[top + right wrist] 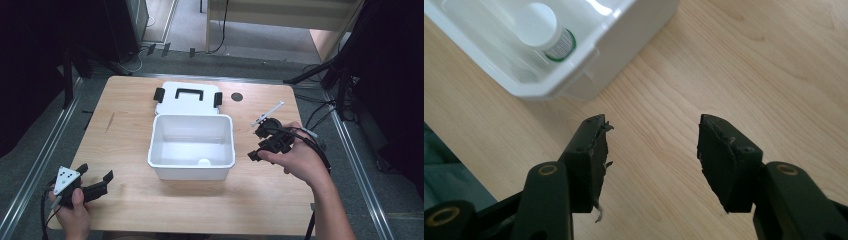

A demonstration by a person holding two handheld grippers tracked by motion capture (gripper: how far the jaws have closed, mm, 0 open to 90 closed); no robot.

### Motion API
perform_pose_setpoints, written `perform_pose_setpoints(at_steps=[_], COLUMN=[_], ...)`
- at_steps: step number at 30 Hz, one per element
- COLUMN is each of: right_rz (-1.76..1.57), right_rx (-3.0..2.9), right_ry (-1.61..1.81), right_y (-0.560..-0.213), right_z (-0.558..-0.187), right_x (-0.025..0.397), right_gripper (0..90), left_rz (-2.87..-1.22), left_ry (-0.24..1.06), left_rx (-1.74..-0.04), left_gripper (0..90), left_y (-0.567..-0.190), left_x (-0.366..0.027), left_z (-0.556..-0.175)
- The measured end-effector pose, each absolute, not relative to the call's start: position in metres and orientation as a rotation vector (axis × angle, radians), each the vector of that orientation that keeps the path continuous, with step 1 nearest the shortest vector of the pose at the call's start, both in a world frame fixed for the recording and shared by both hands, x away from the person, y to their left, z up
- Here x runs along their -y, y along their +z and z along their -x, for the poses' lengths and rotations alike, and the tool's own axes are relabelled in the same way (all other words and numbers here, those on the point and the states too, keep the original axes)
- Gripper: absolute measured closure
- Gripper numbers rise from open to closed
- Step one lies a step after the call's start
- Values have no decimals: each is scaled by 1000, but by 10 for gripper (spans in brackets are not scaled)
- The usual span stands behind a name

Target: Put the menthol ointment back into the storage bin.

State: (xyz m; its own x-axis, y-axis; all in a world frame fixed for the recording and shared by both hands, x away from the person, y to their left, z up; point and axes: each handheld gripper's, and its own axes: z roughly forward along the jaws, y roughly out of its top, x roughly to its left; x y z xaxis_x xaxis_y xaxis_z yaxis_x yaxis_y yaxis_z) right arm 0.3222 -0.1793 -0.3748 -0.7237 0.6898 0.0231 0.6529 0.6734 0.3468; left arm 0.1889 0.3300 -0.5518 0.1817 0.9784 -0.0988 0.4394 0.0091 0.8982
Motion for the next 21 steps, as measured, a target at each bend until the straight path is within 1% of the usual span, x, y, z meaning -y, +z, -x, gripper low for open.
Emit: perform_pose_setpoints(at_steps=[3, 5, 9, 14, 18, 19, 20, 21], right_rz=[-1133, -1164, -1179, -1213, -1254, -1254, -1289, -1297], right_rx=[-2768, -2750, -2679, -2579, -2502, -2502, -2448, -2425], right_ry=[512, 521, 588, 697, 765, 765, 790, 797], right_y=[-382, -392, -409, -430, -449, -449, -459, -463], right_z=[-321, -319, -316, -309, -301, -301, -297, -295], right_x=[186, 194, 205, 217, 228, 228, 235, 238], right_gripper=[465, 445, 365, 289, 244, 244, 215, 200], left_rz=[-1574, -1574, -1574, -1574, -1577, -1577, -1577, -1577], left_ry=[768, 768, 768, 770, 769, 769, 769, 770], left_rx=[-1394, -1394, -1394, -1392, -1392, -1392, -1392, -1392], left_gripper=[82, 82, 82, 82, 82, 82, 82, 82], left_y=[-552, -552, -552, -552, -552, -552, -552, -552], left_x=[-330, -330, -330, -330, -330, -330, -330, -330], left_z=[-189, -189, -189, -189, -189, -189, -189, -189])
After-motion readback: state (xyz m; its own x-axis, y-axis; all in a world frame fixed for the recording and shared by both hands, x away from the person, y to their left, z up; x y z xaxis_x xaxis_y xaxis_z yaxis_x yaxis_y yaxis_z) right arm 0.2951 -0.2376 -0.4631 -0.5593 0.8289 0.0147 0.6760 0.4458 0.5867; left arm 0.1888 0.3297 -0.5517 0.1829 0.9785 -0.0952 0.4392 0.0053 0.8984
